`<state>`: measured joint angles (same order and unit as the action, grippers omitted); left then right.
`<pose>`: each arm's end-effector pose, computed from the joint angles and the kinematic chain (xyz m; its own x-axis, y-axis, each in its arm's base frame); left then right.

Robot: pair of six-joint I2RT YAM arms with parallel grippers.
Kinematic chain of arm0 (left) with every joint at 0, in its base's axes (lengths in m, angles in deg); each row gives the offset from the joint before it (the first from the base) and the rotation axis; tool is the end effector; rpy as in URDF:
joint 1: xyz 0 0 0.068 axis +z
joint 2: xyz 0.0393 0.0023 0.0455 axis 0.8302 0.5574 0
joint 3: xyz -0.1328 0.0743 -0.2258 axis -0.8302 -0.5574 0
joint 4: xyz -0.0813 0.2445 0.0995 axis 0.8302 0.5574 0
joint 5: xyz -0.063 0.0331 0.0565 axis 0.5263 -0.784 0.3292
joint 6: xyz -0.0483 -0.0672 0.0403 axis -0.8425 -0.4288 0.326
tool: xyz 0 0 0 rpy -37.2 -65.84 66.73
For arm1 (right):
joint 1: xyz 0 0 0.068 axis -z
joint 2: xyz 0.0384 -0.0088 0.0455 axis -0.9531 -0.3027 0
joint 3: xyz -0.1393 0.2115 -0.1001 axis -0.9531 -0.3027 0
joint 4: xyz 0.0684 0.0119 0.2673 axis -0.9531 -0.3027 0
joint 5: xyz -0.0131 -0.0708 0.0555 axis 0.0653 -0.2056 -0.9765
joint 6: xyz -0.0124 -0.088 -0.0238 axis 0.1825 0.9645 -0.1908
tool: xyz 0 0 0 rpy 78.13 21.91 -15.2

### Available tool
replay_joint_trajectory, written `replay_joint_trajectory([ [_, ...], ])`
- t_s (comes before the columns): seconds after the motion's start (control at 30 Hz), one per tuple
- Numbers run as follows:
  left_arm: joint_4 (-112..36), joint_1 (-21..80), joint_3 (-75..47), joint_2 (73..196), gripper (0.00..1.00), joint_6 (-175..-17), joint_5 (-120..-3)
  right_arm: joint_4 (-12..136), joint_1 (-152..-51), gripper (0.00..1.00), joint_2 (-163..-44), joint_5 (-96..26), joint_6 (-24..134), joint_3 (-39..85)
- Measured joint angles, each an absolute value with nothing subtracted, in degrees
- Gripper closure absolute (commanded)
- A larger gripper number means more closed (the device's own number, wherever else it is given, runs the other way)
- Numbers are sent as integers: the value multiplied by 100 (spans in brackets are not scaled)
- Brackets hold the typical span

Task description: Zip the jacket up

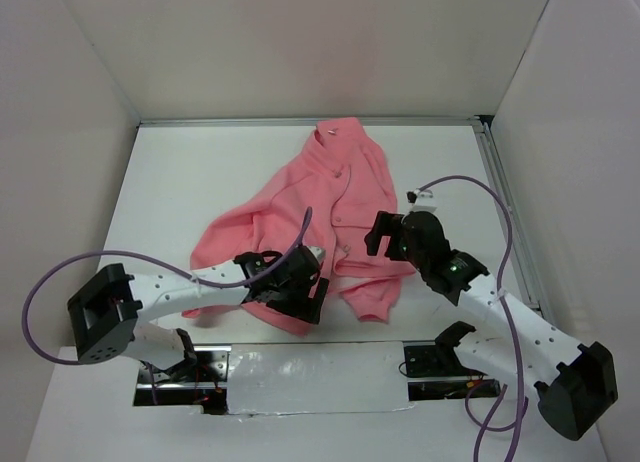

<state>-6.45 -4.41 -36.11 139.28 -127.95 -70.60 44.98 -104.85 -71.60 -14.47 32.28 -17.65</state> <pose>0.1535 -0.2693 0.1587 -0.9030 0.2079 -0.3760 0.3419 0.8776 -0.3361 0.2183 0.1165 0.2259 -0.5632 0.2097 -0.7993 -0.0922 0.9453 0.3129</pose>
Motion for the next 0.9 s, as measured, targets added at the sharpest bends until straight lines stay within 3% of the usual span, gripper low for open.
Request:
replay_joint_trajectory([
  [0.03, -586, -443, -3615, 13907, 1, -12870, -7029, 4498, -10485, 0, -7221, -1471, 3220, -1765],
  [0.37, -298, -447, -3738, 12711, 1, -13514, -6911, 4551, -10485, 0, -7271, -1613, 3115, -1999],
  [0.63, -66, -478, -3825, 13953, 5, -14061, -7169, 4605, -10485, 0, -7269, -1609, 2896, -2132],
  [0.77, -90, -509, -3829, 14488, 16, -14273, -7473, 4645, -10487, 0, -7267, -1593, 2794, -2152],
  [0.9, 166, -513, -3534, 14945, 18, -14533, -7733, 4677, -10487, 0, -7243, -1598, 2745, -2253],
])
